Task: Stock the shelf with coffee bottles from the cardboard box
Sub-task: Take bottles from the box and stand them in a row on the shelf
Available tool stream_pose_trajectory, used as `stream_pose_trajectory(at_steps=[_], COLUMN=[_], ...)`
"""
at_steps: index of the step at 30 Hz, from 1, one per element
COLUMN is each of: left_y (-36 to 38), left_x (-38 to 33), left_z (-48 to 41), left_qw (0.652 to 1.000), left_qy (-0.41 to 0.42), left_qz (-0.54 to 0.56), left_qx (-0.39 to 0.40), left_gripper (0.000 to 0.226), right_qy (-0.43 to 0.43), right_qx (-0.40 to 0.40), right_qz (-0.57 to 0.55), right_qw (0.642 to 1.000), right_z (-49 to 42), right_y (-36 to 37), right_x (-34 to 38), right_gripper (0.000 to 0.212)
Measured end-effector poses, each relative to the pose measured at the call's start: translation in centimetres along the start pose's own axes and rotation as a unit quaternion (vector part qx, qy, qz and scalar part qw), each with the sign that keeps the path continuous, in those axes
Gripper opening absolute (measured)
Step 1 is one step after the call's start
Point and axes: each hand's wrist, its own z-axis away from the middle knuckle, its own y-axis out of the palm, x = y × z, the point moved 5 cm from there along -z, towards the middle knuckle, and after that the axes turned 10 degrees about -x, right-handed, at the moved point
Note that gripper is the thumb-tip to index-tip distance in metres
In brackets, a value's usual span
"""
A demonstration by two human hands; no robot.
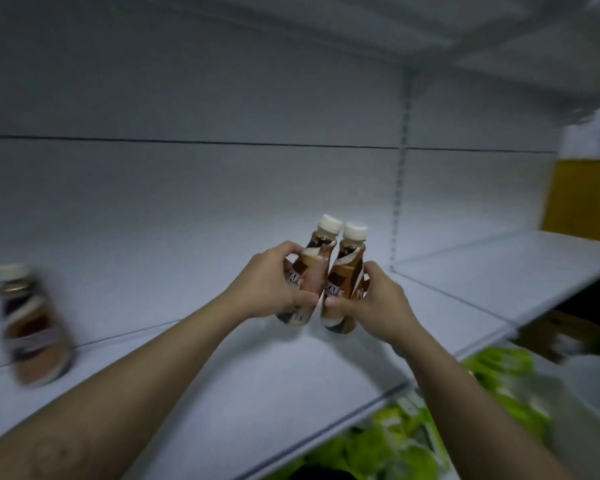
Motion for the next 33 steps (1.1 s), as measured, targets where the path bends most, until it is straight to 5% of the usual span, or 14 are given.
stream_pose_trajectory(at_steps=[11, 16, 20, 26, 33], left_y=[-12.9, -18.9, -20.2, -21.8, -23.5], left_x=[13.6, 11.7, 10.6, 11.3, 12.7], left_z=[5.1, 3.2, 2.4, 2.3, 2.2], left_qw=[0.98, 0.983, 0.984, 0.969, 0.935], left_qy=[-0.117, -0.066, -0.041, -0.041, -0.053], left_qz=[-0.151, -0.128, -0.17, -0.24, -0.332], left_qx=[-0.052, -0.112, -0.029, -0.04, -0.115], left_gripper=[0.055, 0.083, 0.042, 0.027, 0.027], right_qy=[-0.056, -0.073, -0.066, -0.071, -0.12], right_qx=[0.194, 0.241, 0.292, 0.304, 0.145], right_qz=[-0.001, 0.04, 0.051, 0.035, 0.029], right_qw=[0.979, 0.967, 0.953, 0.949, 0.982], right_z=[2.1, 1.5, 1.2, 1.5, 4.3], right_y=[18.5, 20.2, 21.5, 24.5, 24.4], right_x=[8.3, 10.1, 11.8, 13.4, 11.7], right_gripper=[0.057, 0.065, 0.067, 0.063, 0.063])
